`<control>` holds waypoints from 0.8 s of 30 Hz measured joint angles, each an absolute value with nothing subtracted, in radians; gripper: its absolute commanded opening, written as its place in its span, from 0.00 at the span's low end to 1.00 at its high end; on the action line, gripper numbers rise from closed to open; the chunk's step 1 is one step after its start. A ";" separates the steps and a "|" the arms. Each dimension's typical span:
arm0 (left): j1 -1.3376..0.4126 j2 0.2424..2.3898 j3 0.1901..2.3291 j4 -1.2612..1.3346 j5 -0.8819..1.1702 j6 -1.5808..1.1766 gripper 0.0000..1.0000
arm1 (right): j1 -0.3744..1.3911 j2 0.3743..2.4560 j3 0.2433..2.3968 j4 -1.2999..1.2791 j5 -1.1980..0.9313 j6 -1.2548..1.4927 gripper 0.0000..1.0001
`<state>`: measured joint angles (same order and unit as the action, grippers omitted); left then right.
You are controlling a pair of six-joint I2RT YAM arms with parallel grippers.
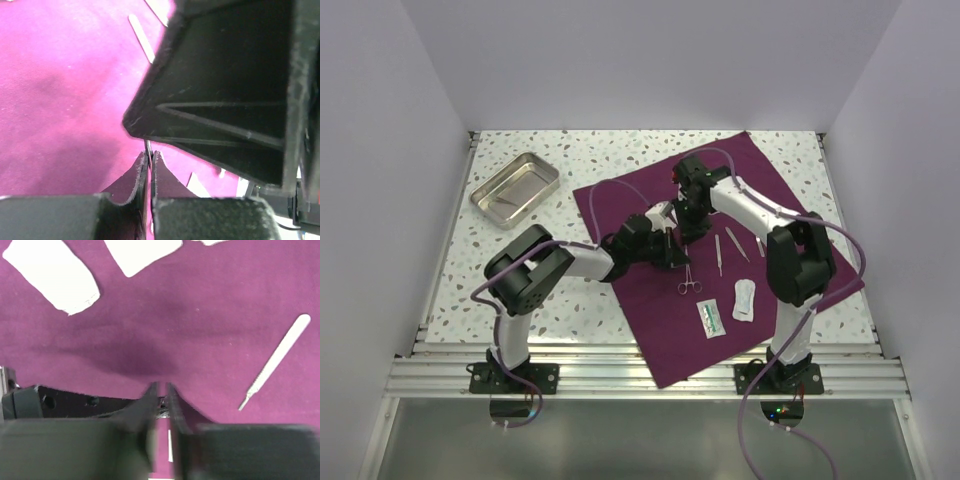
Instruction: Prepare the surgical pack
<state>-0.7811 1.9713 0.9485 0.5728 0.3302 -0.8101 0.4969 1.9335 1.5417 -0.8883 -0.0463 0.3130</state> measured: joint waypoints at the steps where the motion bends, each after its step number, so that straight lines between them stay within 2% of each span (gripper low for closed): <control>1: -0.781 1.969 0.952 0.568 0.336 -0.805 0.00 | 0.489 1.929 1.542 -0.894 -0.045 0.321 0.37; 3: -0.780 1.953 0.968 0.522 0.340 -0.784 0.00 | 0.477 1.922 1.542 -0.902 -0.036 0.324 0.51; 4: -0.779 1.937 0.984 0.464 0.342 -0.761 0.00 | 0.468 1.916 1.543 -0.910 -0.027 0.325 0.61; 6: -0.770 1.902 1.020 0.346 0.340 -0.706 0.00 | 0.440 1.900 1.546 -0.933 0.002 0.323 0.71; 8: -0.744 1.865 1.066 0.218 0.336 -0.632 0.00 | 0.408 1.879 1.554 -0.952 0.020 0.321 0.75; 13: -0.622 1.810 1.231 -0.143 0.279 -0.434 0.00 | 0.356 1.798 1.559 -0.977 0.035 0.317 0.77; 17: -0.493 1.813 1.436 -0.411 0.093 -0.241 0.00 | 0.379 1.720 1.502 -0.965 0.009 0.317 0.77; 24: -0.377 1.839 1.605 -0.513 -0.351 0.039 0.00 | 0.426 1.689 1.365 -0.965 -0.033 0.308 0.77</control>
